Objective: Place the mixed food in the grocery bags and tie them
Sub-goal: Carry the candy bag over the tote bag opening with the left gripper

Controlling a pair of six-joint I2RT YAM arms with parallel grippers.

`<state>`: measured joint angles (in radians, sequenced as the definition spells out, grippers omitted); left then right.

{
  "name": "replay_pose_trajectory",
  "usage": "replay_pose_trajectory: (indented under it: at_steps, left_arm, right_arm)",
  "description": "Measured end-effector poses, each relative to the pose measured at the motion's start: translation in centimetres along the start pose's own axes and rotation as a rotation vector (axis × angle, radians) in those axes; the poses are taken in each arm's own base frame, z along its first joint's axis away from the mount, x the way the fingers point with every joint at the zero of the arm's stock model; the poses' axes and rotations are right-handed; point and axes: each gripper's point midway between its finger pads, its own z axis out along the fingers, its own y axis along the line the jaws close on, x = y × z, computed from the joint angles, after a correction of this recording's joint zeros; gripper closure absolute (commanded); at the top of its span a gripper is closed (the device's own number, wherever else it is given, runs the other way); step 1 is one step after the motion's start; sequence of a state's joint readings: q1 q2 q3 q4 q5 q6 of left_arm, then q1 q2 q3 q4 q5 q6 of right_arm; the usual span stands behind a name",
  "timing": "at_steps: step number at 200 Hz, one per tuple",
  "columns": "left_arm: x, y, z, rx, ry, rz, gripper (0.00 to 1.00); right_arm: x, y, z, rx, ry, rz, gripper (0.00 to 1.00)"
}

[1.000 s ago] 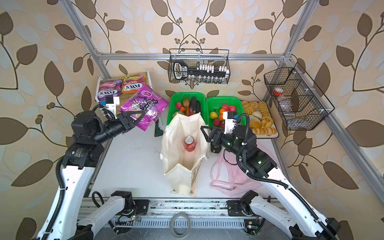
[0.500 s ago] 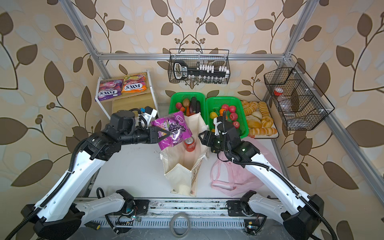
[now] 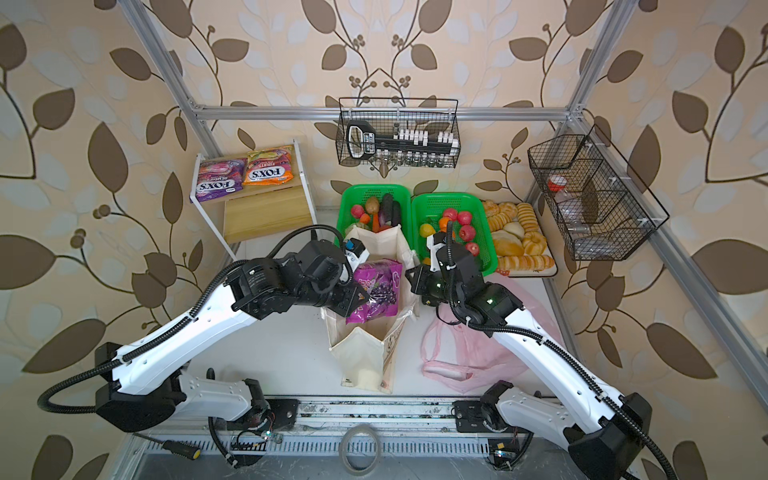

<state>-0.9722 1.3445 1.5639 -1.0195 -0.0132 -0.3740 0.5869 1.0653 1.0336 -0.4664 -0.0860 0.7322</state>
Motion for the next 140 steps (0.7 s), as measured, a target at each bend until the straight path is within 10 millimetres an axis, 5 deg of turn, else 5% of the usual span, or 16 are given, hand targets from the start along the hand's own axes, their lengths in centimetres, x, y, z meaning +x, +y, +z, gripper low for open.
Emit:
replay_pose_trajectory:
  at_steps: [43,80,102,140]
  left_arm:
    - [1.5,0.7,1.5,-0.08,0.115,0.04,1.0]
    - [1.8,1.1,0.2,-0.114,0.177,0.141,1.0]
    - [2.6,0.7,-0.7,-0.075,0.228,0.219,0.92]
    - [4.4,0.9,0.6,-0.087,0.444,0.358,0.92]
  right_arm:
    - [-0.1,0.2,-0.3,-0.009,-0.008,-0.006,0.86]
    - [-0.2,0.4,-0.4,-0.014,-0.013,-0.019,0.86]
    - [-0.2,0.4,-0.4,-0.015,-0.014,-0.023,0.86]
    - [-0.3,0.7,-0.4,-0.025,-0.018,-0.033,0.87]
